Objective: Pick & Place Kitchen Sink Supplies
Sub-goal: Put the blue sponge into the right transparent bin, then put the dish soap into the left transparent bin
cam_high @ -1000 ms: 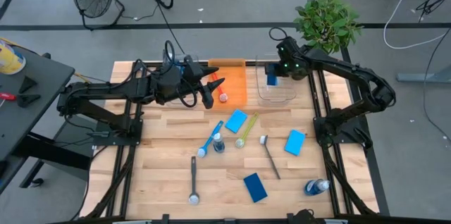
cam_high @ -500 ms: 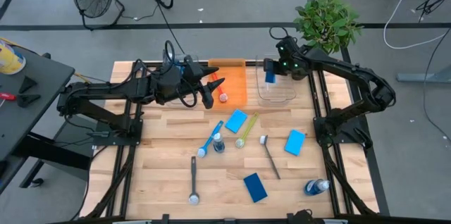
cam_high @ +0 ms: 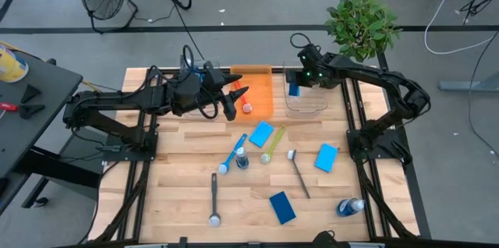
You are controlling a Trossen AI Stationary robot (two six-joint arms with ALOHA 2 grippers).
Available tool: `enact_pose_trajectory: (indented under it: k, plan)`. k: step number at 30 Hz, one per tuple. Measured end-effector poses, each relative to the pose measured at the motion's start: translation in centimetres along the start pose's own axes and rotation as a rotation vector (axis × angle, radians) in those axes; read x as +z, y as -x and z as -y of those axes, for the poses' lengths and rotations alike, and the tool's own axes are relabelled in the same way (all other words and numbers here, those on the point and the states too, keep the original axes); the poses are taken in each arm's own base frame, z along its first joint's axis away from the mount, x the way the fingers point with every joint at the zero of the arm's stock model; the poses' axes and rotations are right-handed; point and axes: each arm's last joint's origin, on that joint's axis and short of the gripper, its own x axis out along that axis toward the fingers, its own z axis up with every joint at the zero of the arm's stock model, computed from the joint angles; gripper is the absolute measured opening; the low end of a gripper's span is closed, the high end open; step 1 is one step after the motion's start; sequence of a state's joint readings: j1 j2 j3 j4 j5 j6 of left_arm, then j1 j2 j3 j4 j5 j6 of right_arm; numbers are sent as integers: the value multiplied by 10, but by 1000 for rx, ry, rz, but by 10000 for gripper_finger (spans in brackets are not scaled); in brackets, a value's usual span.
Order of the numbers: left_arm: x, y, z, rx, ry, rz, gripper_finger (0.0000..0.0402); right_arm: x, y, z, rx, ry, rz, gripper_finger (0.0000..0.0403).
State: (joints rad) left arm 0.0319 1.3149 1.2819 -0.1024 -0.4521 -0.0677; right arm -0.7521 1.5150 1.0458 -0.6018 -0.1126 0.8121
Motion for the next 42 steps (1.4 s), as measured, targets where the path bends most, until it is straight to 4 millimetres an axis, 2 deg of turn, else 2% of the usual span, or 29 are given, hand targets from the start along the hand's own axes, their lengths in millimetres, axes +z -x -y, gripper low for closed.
enact_pose_trajectory:
  k: [5,15,21,33,42]
  plan:
    - [0,0,0,0,0,0,209,0,0,-1,10,2,-6,47]
    - [0,0,0,0,0,-1,209,0,0,0,-7,-18,3,164]
    - [0,0,0,0,-1,-1,209,0,0,0,-7,-13,3,206]
    - [0,0,0,0,-1,-1,209,-6,4,-5,29,8,-14,217]
    - [0,0,0,0,-2,-1,209,-10,30,-10,112,36,19,217]
